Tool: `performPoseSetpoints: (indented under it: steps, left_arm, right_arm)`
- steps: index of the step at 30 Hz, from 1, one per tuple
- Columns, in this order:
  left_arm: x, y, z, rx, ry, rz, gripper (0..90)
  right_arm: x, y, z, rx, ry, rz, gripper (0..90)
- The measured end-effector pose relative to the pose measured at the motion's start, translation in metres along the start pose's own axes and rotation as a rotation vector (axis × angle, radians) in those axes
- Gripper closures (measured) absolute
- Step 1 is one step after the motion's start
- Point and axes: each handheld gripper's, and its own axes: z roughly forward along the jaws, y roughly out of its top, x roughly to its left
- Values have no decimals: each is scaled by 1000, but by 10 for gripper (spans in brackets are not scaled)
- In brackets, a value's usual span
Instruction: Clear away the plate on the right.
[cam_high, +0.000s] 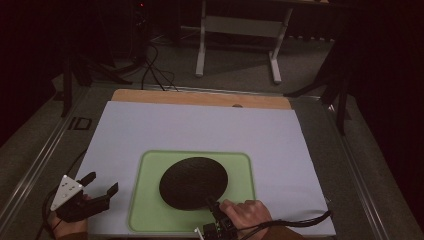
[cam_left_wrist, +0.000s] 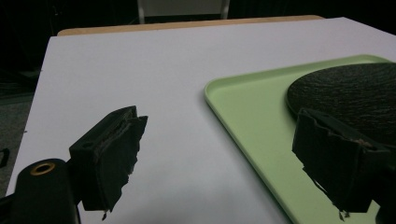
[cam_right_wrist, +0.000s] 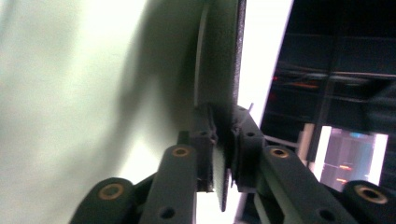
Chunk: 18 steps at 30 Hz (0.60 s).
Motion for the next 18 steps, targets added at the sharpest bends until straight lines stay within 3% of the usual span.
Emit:
performPoseSetpoints:
  steps: [4, 5, 9, 11, 13, 18]
  left_arm:
    - [0, 0, 0, 4, 0, 0, 152]
    - [0, 0, 0, 4, 0, 0, 152]
    - [0, 0, 0, 5, 1, -1, 153]
    - [0, 0, 0, 6, 1, -1, 153]
    - [0, 0, 0, 5, 1, -2, 153]
    - [0, 0, 0, 4, -1, -2, 153]
  right_arm:
    - [-1, -8, 2, -2, 96, 23, 835]
    - [-1, -8, 2, -2, 96, 23, 835]
    - [1, -21, 8, 28, 236, 88, 705]
    - [4, -24, 13, 31, 310, 94, 672]
    - [8, -25, 15, 32, 339, 103, 658]
    - [-9, -34, 12, -14, 421, 234, 591]
